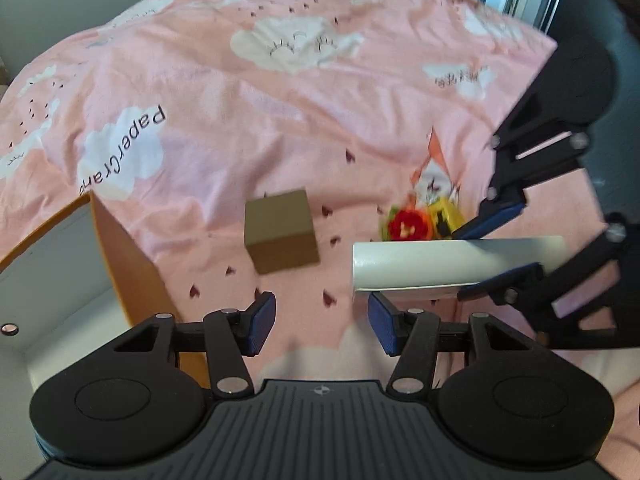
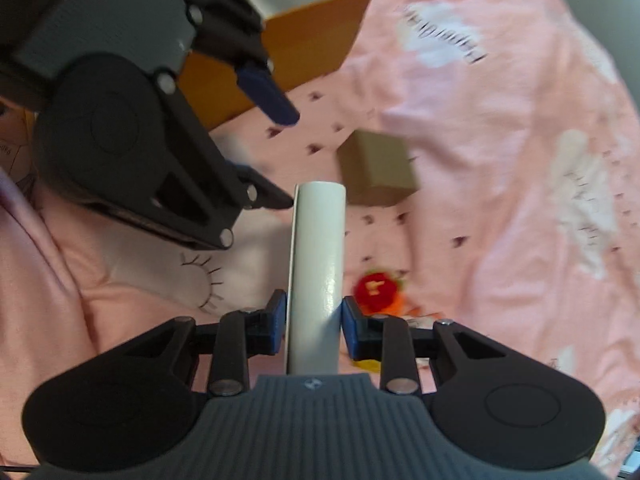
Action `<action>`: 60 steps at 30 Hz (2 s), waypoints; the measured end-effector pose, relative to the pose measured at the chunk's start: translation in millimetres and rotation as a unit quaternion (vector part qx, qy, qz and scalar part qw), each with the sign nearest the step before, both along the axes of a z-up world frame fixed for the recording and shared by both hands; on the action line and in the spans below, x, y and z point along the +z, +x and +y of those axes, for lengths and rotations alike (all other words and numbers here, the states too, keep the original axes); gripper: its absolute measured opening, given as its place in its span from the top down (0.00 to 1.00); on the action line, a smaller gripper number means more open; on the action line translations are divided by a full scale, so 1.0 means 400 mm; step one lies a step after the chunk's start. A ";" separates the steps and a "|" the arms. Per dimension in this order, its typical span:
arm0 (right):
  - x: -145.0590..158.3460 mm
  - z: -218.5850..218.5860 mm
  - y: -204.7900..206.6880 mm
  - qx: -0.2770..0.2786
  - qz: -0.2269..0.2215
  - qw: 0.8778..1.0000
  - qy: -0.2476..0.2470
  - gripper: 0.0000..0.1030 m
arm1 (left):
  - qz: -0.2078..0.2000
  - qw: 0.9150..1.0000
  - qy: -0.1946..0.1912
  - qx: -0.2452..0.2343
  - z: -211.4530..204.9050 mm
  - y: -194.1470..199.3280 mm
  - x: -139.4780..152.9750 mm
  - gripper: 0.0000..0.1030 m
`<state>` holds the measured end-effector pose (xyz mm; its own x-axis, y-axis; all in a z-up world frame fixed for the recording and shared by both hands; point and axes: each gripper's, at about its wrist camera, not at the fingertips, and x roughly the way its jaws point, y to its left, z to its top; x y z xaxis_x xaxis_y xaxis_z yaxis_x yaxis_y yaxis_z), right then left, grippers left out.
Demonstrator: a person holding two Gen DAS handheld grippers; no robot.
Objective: Organize objects
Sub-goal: 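Grasp the white glasses case with the right gripper and lift it, then grasp the small brown box with the left gripper while the right gripper holds the glasses case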
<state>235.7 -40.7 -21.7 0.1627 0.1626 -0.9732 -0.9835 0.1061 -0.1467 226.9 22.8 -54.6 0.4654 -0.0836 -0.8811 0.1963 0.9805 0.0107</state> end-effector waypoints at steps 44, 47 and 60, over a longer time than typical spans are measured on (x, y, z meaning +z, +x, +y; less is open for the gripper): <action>-0.157 0.038 0.068 -0.018 -0.030 0.998 -0.051 0.39 | 0.023 0.996 -0.081 -0.009 0.094 0.081 -0.028 0.29; -0.134 0.027 0.065 -0.014 -0.038 0.998 -0.039 0.40 | 0.012 0.996 -0.088 0.021 0.098 0.100 -0.027 0.25; -0.076 -0.071 0.172 -0.105 -0.069 0.992 -0.012 0.40 | 0.035 0.996 -0.049 0.063 0.068 0.179 -0.111 0.16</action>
<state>304.3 -69.1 -51.9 0.3232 0.0872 -0.9423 -0.9102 0.3012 -0.2844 298.7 49.8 -98.9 0.4160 -0.1157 -0.9020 0.0680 0.9931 -0.0961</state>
